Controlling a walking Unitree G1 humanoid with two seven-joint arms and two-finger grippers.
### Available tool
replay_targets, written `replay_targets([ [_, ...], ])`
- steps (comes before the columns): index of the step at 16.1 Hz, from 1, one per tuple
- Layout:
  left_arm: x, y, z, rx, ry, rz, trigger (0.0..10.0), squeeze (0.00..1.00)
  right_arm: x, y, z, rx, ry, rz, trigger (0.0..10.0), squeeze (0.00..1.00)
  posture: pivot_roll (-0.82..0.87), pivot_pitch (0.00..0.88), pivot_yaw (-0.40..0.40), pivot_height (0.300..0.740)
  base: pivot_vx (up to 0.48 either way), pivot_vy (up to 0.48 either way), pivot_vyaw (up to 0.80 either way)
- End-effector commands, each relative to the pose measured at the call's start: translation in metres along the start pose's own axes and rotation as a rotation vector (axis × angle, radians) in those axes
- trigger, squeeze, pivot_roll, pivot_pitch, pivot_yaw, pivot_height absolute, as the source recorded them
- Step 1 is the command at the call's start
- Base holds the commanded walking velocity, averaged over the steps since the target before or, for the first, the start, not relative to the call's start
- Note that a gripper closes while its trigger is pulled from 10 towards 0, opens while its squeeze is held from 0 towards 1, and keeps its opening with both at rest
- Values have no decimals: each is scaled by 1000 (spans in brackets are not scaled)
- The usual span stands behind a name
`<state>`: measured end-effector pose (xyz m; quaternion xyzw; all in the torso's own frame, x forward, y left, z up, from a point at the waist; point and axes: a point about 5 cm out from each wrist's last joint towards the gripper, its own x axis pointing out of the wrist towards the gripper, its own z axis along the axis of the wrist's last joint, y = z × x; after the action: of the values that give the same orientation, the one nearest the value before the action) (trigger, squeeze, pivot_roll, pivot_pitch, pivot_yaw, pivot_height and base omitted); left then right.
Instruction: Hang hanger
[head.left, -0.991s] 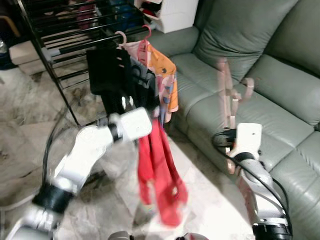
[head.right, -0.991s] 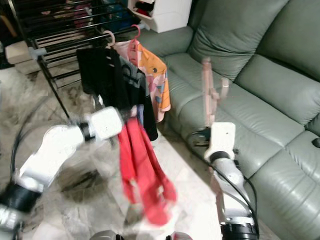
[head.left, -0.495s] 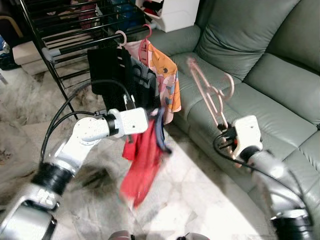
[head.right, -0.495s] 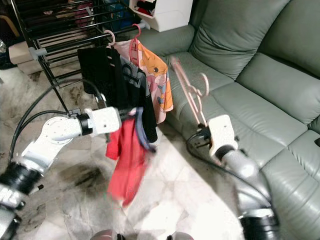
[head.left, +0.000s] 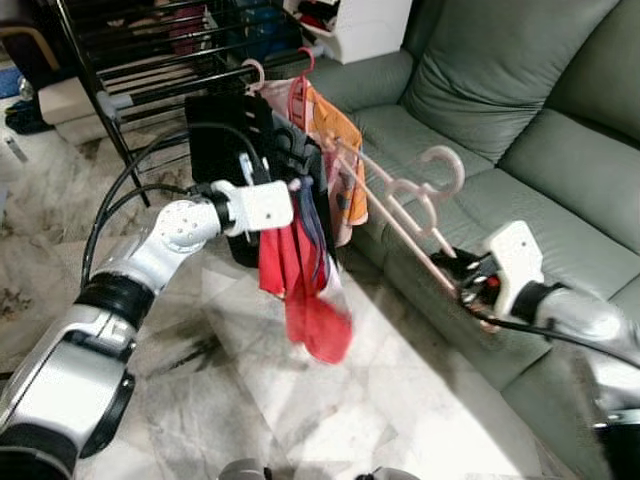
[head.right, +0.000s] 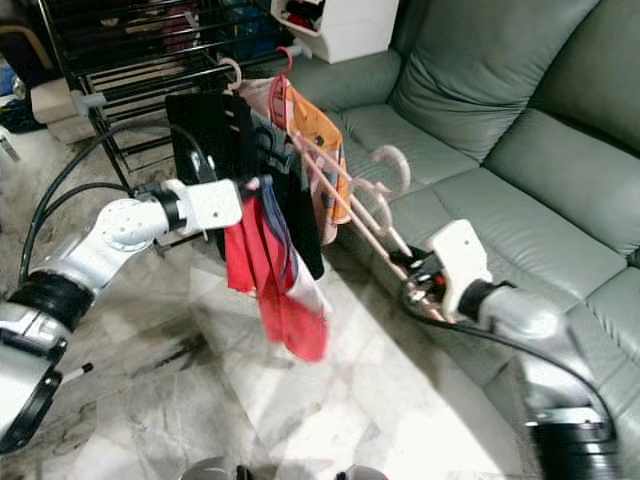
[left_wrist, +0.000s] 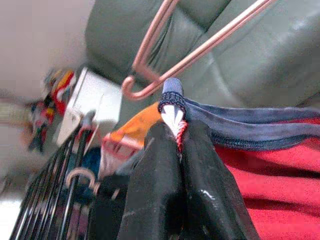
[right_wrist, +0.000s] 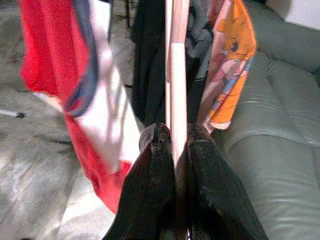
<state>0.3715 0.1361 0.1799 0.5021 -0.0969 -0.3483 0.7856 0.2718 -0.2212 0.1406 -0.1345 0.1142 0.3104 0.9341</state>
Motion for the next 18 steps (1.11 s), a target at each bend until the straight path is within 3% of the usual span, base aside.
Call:
replay_targets([
  [1,-1,11,-5,0,48,45,10000,0,-3,3,8,-16,-22,41,10000,0,-40,0,20,740,0,0,0],
  [4,-1,9,-16,-22,109,50,10000,0,-13,7,8,-10,-15,138,10000,0,-46,0,21,740,0,0,0],
  [6,-1,8,-17,-20,116,52,10000,0,-18,-2,8,-8,2,137,10000,0,-46,0,21,740,0,0,0],
  [12,2,7,-11,-11,55,51,10000,0,-38,-4,-9,28,151,277,10000,0,-43,0,14,740,0,0,0],
  [16,2,7,-2,-16,-38,38,10000,0,-38,1,-15,33,180,297,10000,0,-43,0,12,740,0,0,0],
  [18,1,7,-5,-7,-25,50,10000,0,-40,4,-14,49,188,340,10000,0,-48,0,12,740,0,0,0],
])
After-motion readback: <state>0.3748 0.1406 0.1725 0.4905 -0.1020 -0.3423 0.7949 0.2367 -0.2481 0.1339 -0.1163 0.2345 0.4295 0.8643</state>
